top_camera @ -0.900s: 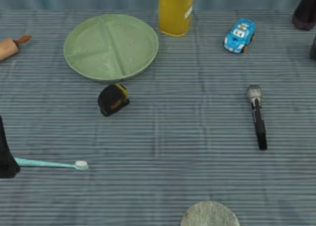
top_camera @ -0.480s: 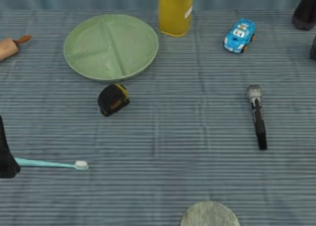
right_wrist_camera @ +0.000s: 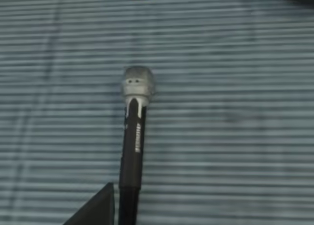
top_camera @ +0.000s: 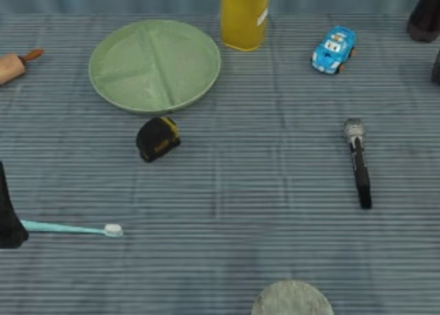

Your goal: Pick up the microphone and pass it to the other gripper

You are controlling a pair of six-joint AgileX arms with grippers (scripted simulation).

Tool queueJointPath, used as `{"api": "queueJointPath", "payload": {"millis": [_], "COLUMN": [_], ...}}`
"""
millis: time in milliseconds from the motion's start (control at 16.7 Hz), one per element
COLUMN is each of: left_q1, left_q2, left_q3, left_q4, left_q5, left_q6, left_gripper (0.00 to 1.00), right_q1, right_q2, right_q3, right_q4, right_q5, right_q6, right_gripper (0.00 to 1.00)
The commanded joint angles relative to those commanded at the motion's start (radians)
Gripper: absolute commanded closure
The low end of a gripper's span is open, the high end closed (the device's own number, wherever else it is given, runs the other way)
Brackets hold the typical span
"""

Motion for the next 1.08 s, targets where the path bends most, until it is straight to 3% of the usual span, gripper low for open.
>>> {"api": "queueJointPath", "payload": {"millis": [600,1080], "left_q1": [0.0,0.0], "left_q2": [0.0,0.0], "left_q3": [0.0,0.0], "left_q4": [0.0,0.0], "left_q5": [0.0,0.0], "left_q6": [0.0,0.0], "left_gripper": [0.0,0.0], "right_q1": [0.162,0.201], "right_q2": [0.931,1.139], "right_q3": [0.703,0.846], "right_q4": [-0.439,-0.56], "right_q5": [0.037,0.05], "right_q6": [0.191,0.228], "right_gripper": [0.0,0.0]}}
